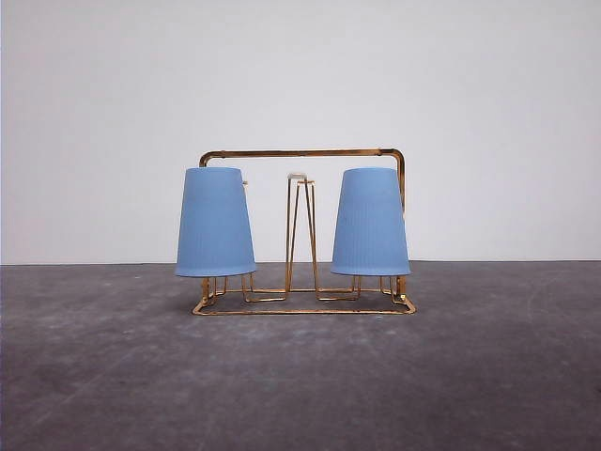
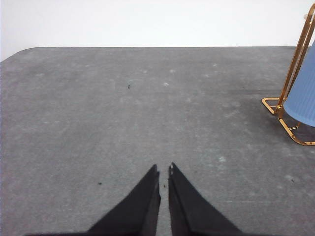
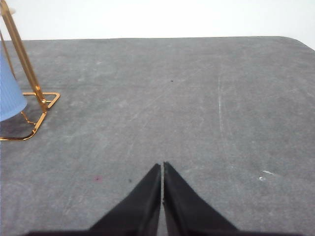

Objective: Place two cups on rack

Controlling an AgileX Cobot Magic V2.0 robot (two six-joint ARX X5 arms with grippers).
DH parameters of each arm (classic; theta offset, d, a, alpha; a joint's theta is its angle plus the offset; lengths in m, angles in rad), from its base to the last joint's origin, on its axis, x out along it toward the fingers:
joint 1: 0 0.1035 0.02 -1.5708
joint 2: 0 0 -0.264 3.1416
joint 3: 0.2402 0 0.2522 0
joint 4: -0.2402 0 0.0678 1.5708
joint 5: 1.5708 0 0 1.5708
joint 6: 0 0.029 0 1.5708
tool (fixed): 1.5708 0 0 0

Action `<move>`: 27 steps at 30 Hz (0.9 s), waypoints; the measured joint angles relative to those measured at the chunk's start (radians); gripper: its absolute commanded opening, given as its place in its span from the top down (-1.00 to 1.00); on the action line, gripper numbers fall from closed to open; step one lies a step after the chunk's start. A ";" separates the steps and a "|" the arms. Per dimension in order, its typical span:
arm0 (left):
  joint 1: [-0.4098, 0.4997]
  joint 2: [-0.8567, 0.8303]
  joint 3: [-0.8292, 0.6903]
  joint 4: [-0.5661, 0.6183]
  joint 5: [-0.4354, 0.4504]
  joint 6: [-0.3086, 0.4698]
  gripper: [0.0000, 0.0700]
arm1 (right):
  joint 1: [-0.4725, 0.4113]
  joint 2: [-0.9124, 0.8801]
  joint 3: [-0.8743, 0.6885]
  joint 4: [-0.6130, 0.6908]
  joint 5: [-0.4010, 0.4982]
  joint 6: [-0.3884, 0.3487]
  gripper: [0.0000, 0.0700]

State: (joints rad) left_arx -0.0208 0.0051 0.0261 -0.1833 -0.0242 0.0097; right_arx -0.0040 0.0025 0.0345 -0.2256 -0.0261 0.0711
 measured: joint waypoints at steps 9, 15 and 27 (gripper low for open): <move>0.000 0.000 0.000 0.000 0.000 0.000 0.96 | 0.000 0.000 0.000 0.000 0.000 0.000 0.99; 0.000 0.000 0.000 0.000 0.000 0.000 0.96 | 0.000 0.000 0.000 0.000 0.000 0.000 0.99; 0.000 0.000 0.000 0.000 0.000 0.000 0.96 | 0.000 0.000 0.000 0.000 0.000 0.000 0.99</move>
State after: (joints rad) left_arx -0.0208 0.0051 0.0261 -0.1833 -0.0242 0.0097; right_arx -0.0040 0.0025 0.0345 -0.2256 -0.0261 0.0708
